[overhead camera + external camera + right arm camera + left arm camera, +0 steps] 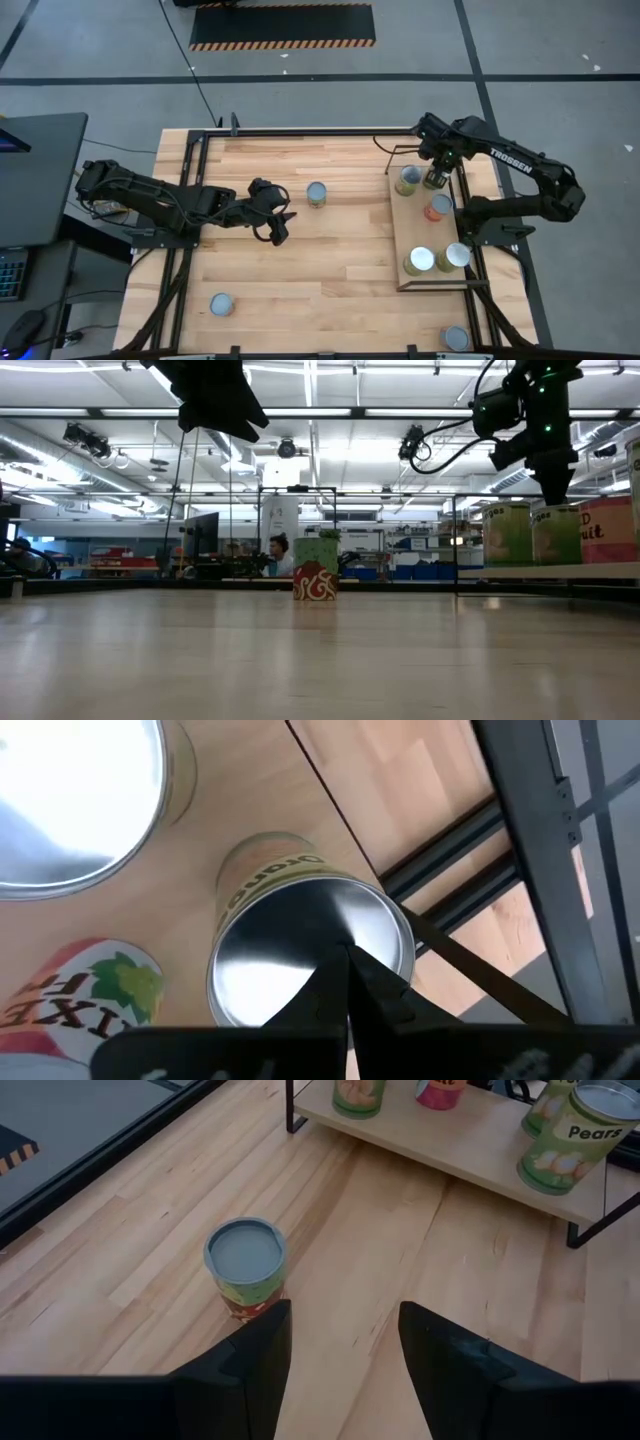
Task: Pick and place cans onto a shelf
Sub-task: Adjust the cans on the shelf
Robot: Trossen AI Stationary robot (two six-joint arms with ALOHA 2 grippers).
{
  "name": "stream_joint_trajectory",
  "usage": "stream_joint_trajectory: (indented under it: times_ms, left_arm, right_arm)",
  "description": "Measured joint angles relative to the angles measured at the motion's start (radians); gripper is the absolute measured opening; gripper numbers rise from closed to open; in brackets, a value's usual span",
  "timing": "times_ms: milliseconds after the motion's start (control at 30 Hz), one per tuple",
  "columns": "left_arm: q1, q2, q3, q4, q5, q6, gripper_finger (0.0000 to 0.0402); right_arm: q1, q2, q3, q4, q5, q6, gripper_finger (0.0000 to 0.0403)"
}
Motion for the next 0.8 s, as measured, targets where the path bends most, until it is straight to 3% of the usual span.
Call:
stream_joint_trajectory:
  times_ms: [267,467,700,800]
  left_arm:
    - [0.0,0.0,0.0,0.0,0.0,0.0,0.0192]
    - [0.0,0.0,0.0,0.027,0.0,0.002,0.0192]
    - [0.001,0.0,0.0,0.061,-0.034,0.014,0.0192]
    - [0.001,0.0,0.0,0.091,-0.065,0.053,0.0192]
  right_arm:
    - [0.0,-0.002,0.011,-0.041,-0.004,-0.002,0.0004]
    - [0.011,-0.001,0.141,-0.094,-0.031,0.002,0.0004]
    - [0.049,0.002,0.229,0.041,-0.369,0.137,0.0003]
    - [0.066,0.034,0.2,0.088,-0.425,0.197,0.0003]
